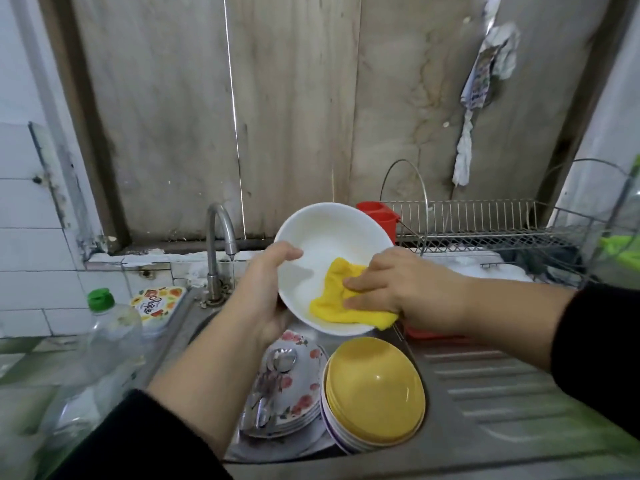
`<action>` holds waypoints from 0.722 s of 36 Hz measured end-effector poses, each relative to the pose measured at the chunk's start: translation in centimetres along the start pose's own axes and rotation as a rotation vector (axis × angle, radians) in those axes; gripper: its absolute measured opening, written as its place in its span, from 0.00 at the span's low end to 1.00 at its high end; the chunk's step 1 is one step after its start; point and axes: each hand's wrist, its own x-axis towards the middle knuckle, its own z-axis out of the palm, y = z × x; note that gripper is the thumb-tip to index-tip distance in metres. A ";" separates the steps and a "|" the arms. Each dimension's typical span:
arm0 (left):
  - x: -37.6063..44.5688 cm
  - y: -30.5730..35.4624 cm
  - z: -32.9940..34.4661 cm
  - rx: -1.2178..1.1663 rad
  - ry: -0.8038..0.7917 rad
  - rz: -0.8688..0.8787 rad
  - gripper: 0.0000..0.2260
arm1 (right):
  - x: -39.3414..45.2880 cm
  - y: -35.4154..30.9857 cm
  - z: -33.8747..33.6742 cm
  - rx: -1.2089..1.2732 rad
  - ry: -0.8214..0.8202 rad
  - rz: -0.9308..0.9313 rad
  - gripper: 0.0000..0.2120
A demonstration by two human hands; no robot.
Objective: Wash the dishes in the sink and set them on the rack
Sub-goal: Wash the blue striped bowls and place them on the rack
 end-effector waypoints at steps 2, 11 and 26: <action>-0.3 -0.7 0.9 -0.032 0.064 0.050 0.09 | 0.4 -1.0 0.7 0.056 0.056 0.088 0.19; -0.7 -0.7 0.2 0.068 -0.038 0.002 0.24 | 0.3 -2.7 1.1 0.300 -0.006 0.238 0.11; -0.9 0.7 0.2 0.012 -0.015 -0.034 0.11 | -0.4 -1.5 -0.5 0.092 0.041 0.110 0.14</action>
